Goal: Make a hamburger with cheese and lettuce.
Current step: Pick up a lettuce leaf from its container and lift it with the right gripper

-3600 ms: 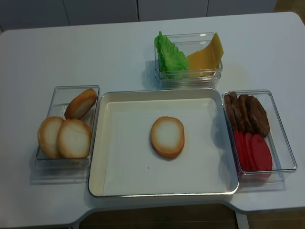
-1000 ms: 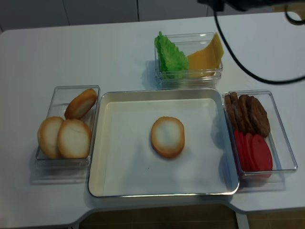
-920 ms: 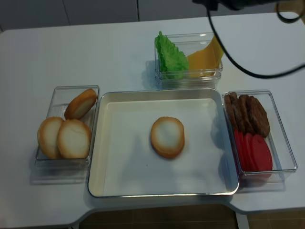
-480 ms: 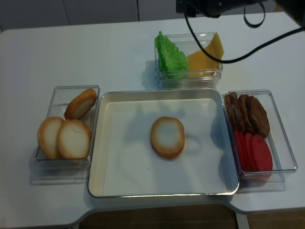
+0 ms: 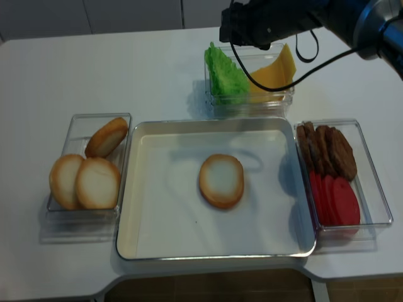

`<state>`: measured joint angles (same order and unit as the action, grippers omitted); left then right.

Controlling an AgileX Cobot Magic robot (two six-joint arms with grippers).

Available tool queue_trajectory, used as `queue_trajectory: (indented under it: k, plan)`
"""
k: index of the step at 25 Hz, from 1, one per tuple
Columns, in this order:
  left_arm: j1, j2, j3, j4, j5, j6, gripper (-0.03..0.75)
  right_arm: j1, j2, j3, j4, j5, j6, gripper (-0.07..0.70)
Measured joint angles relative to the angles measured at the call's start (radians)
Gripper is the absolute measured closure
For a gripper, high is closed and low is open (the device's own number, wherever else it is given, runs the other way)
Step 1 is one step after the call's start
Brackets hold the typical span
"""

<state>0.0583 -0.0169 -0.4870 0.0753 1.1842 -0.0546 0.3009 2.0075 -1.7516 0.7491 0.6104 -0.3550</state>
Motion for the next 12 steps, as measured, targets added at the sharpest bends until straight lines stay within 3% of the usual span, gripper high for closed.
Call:
queue_trajectory:
  k: [6, 12]
  plan:
    - [0.0, 0.0, 0.0, 0.0, 0.0, 0.0, 0.3, 0.006, 0.029, -0.004, 0.101, -0.015, -0.08, 0.206]
    - [0.0, 0.0, 0.0, 0.0, 0.0, 0.0, 0.3, 0.061, 0.061, -0.004, 0.113, -0.068, -0.153, 0.206]
